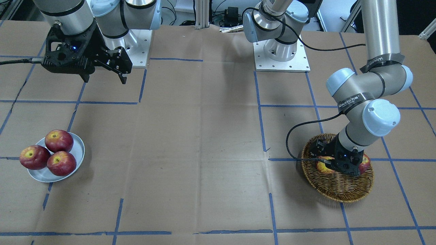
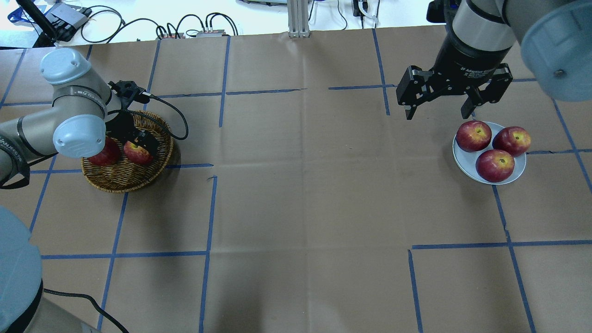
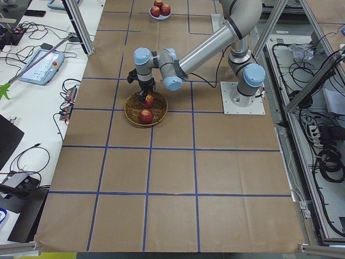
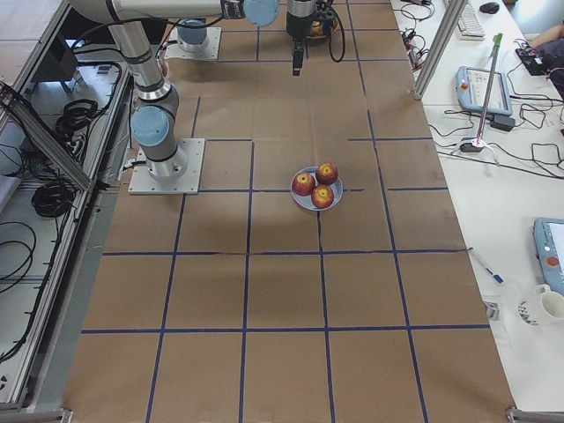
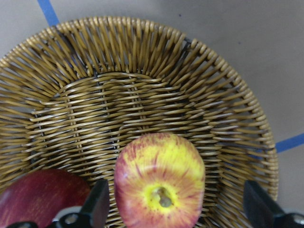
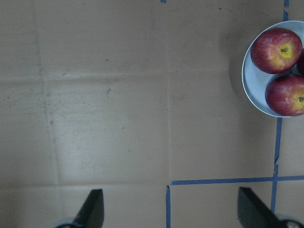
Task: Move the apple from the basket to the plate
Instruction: 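Lower the left gripper into the basket and grasp the yellow-red apple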
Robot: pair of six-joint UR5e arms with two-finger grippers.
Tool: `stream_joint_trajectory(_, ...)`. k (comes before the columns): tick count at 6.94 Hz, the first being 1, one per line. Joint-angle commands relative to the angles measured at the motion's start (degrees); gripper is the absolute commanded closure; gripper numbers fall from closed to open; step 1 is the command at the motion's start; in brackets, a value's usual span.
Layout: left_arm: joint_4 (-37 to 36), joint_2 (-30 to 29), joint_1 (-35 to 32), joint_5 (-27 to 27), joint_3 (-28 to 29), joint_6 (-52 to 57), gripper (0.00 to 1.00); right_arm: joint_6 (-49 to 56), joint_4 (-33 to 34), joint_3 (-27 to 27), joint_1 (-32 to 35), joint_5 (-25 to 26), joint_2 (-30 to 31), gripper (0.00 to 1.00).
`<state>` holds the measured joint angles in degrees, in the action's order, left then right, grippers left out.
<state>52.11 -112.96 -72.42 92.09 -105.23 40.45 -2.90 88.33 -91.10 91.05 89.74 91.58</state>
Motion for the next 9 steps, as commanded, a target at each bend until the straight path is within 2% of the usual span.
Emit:
stream_joint_trajectory(1, -0.1, -2.4, 0.8, -0.1, -0.1, 0.1, 0.01, 0.0, 0.0, 0.0, 0.0, 0.0, 0.0, 0.0)
stream_joint_trajectory(2, -0.2, -3.5, 1.6, -0.1, 0.3, 0.1, 0.01, 0.0, 0.0, 0.0, 0.0, 0.0, 0.0, 0.0)
stream_joint_trajectory(3, -0.2, -3.7, 1.7, 0.0, 0.5, 0.0, 0.33, 0.0, 0.0, 0.0, 0.0, 0.0, 0.0, 0.0)
stream_joint_trajectory(4, -0.2, -3.4, 1.7, -0.1, 0.6, -0.2, 0.41, 0.0, 0.0, 0.0, 0.0, 0.0, 0.0, 0.0)
stream_joint_trajectory(5, 0.0, -2.4, 1.2, 0.2, 0.6, -1.2, 0.45, 0.0, 0.0, 0.0, 0.0, 0.0, 0.0, 0.0)
stream_joint_trajectory(6, 1.1, -0.1, 0.1, 0.1, 1.7, -6.0, 0.46, 0.0, 0.0, 0.0, 0.0, 0.0, 0.0, 0.0)
stream_joint_trajectory(8, 10.2, 6.0, -10.8, 0.2, 4.9, -24.2, 0.45, 0.0, 0.0, 0.1, 0.0, 0.0, 0.0, 0.0)
stream_joint_trajectory(9, 12.6, 6.1, -17.2, 0.2, 6.8, -34.1, 0.45, 0.0, 0.0, 0.1, 0.0, 0.0, 0.0, 0.0)
